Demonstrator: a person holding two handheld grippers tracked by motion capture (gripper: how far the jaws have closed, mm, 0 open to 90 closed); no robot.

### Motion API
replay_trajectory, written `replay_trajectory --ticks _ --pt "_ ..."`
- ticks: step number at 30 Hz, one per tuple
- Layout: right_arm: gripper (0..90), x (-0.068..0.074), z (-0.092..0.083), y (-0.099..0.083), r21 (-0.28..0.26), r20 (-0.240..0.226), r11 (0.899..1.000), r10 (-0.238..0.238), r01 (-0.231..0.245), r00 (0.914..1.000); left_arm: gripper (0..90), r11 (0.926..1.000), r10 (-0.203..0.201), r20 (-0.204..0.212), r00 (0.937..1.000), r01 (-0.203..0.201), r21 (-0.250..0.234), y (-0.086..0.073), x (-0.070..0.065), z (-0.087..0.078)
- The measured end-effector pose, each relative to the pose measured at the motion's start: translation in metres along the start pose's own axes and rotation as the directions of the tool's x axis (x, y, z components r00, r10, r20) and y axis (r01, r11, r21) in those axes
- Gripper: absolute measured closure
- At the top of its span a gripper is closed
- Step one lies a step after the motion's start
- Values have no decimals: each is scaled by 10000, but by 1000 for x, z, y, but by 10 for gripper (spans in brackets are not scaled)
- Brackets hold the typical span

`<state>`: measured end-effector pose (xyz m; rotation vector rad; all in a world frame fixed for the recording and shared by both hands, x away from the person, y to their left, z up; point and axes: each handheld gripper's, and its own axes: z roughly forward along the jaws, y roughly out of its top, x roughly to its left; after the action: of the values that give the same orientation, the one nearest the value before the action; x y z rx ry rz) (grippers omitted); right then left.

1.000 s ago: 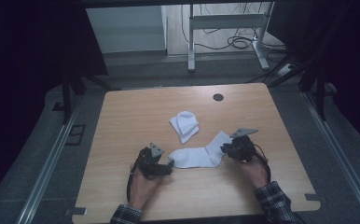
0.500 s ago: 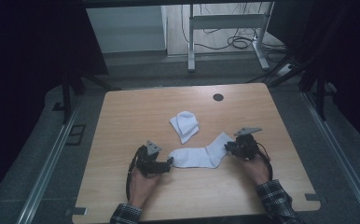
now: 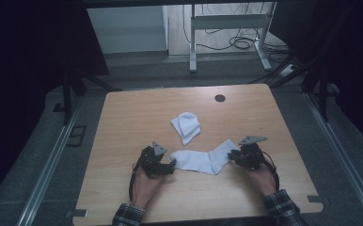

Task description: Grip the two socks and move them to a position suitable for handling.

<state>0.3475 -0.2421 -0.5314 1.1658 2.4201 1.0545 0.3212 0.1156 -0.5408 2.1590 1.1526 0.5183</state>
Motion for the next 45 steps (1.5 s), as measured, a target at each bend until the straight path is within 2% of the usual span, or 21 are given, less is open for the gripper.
replay_trajectory --ticks 21,26,30,32,38,43,45 --pt "710 14 -13 -15 -17 -374 9998 -205 205 9991 137 9998 -44 513 9987 35 174 -14 1 -14" --pt "701 15 -14 -17 -28 -384 9998 -174 173 9991 136 9997 -204 639 9977 196 134 -15 1 -13" --pt "679 15 -15 -16 -35 -475 9999 -161 160 9987 137 9999 44 549 9985 -52 140 -14 1 -14" --pt "652 14 -17 -14 -113 -493 9999 -105 100 9987 137 9998 183 475 9987 -187 95 -10 0 -15" --pt "614 7 -24 -13 -327 -249 9995 13 -21 9997 167 9998 181 528 9984 -176 -95 1 6 -15" --pt "579 -3 -32 -19 -465 22 9987 214 -213 9998 234 9994 143 848 9963 -116 -318 16 10 -14" --pt "571 -8 -36 -22 -514 85 9981 336 -332 9994 242 9993 140 837 9964 -110 -361 18 11 -14"
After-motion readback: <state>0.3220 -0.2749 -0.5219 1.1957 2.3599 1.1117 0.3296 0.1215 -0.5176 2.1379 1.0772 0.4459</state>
